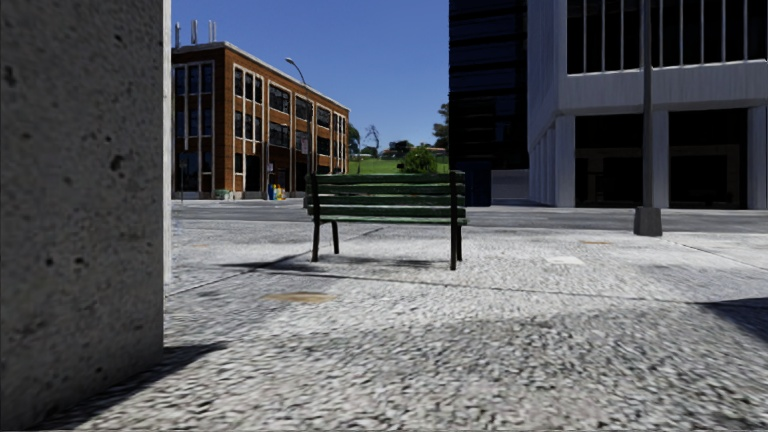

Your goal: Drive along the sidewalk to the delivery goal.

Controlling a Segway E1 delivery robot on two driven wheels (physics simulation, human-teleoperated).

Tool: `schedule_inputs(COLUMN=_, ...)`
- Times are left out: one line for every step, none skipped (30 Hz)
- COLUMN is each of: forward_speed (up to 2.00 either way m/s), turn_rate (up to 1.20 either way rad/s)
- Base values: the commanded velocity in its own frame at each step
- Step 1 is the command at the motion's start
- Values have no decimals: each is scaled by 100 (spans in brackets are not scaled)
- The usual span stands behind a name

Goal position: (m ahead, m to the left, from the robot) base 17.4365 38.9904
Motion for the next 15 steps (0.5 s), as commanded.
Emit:
schedule_inputs(forward_speed=155, turn_rate=42)
schedule_inputs(forward_speed=155, turn_rate=42)
schedule_inputs(forward_speed=155, turn_rate=42)
schedule_inputs(forward_speed=155, turn_rate=42)
schedule_inputs(forward_speed=155, turn_rate=42)
schedule_inputs(forward_speed=155, turn_rate=42)
schedule_inputs(forward_speed=155, turn_rate=42)
schedule_inputs(forward_speed=155, turn_rate=42)
schedule_inputs(forward_speed=155, turn_rate=42)
schedule_inputs(forward_speed=155, turn_rate=42)
schedule_inputs(forward_speed=155, turn_rate=42)
schedule_inputs(forward_speed=155, turn_rate=42)
schedule_inputs(forward_speed=155, turn_rate=42)
schedule_inputs(forward_speed=155, turn_rate=42)
schedule_inputs(forward_speed=155, turn_rate=42)
